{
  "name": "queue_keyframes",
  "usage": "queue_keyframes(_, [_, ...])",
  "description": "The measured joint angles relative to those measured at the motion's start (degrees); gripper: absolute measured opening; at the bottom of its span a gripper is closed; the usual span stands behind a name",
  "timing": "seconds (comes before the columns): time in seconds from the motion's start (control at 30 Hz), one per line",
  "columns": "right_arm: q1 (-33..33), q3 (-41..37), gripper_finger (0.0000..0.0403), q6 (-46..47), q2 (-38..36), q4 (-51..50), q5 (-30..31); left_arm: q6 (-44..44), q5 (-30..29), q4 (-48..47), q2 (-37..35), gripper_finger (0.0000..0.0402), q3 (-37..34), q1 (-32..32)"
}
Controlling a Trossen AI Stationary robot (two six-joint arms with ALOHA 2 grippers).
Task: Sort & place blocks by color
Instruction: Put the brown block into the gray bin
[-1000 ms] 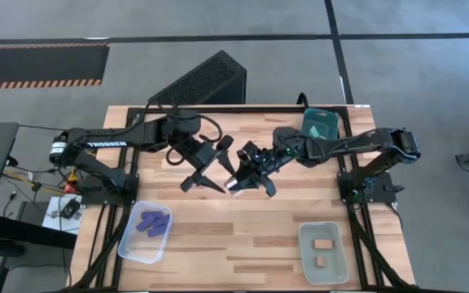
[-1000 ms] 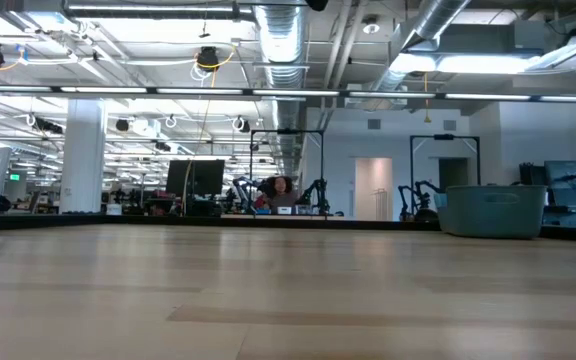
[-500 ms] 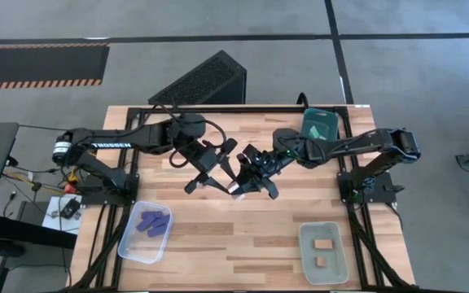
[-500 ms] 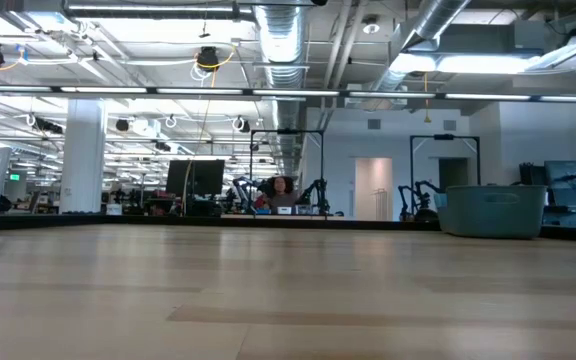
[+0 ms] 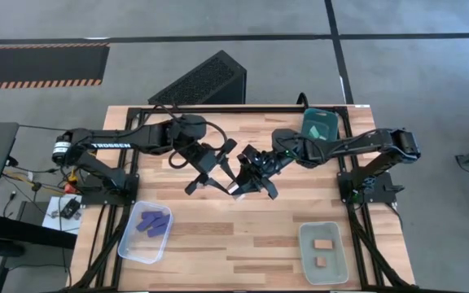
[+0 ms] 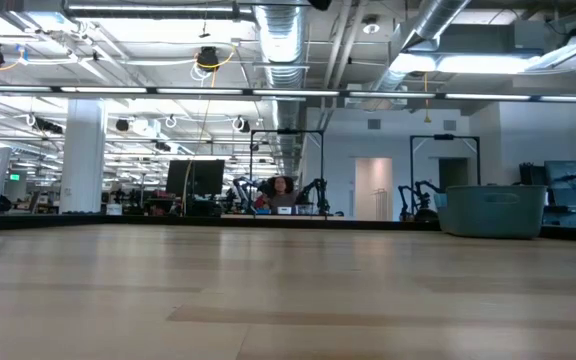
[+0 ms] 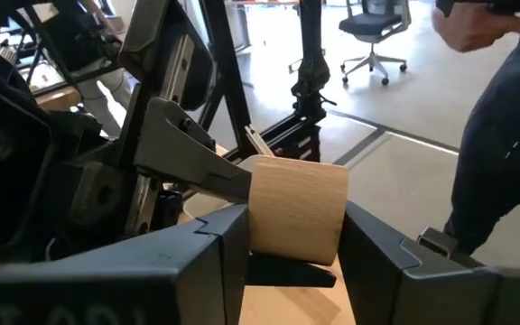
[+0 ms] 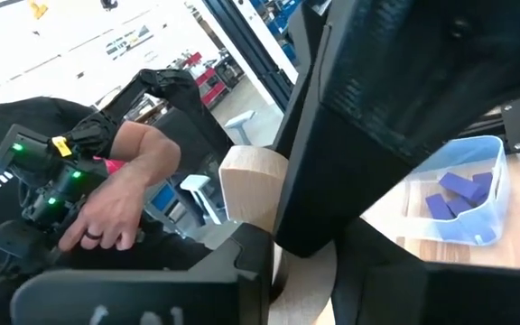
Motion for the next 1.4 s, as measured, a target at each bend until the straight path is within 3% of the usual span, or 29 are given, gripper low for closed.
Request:
queue_keyframes(0.17, [-0.2,0.0,0.0111,0.2,-0.1,-2.1,-0.2,3.9,-1.8,-0.6,-0.1,0.0107,0.0,0.1])
queue_keyframes(0.57, [-2.6,-0.1,0.0237,-0.1,-0.5,-9.6,1.7,6.9,-2.6,-3.6,-0.2,0.0104,-0.1,0.9])
queue_keyframes(0.8, [-2.8,0.0,0.0249,-2.3,-2.6,-14.3,-1.0,7.5,-3.6,-4.2,-1.2,0.0106,0.0,0.9])
queue_keyframes(0.93, [-2.7,-0.1,0.0249,-5.4,-5.3,-23.1,-0.8,7.8,-4.4,-4.0,-2.3,0.0104,0.2,0.9])
queue_keyframes(1.2, [-2.7,-0.2,0.0249,-11.2,-14.5,-44.7,11.1,5.1,-8.6,-3.6,0.8,0.0105,0.1,0.4])
queue_keyframes(1.4, [-2.7,-0.2,0.0249,-12.0,-22.4,-51.6,19.8,-1.4,-10.8,8.8,7.0,0.0106,0.0,-0.4])
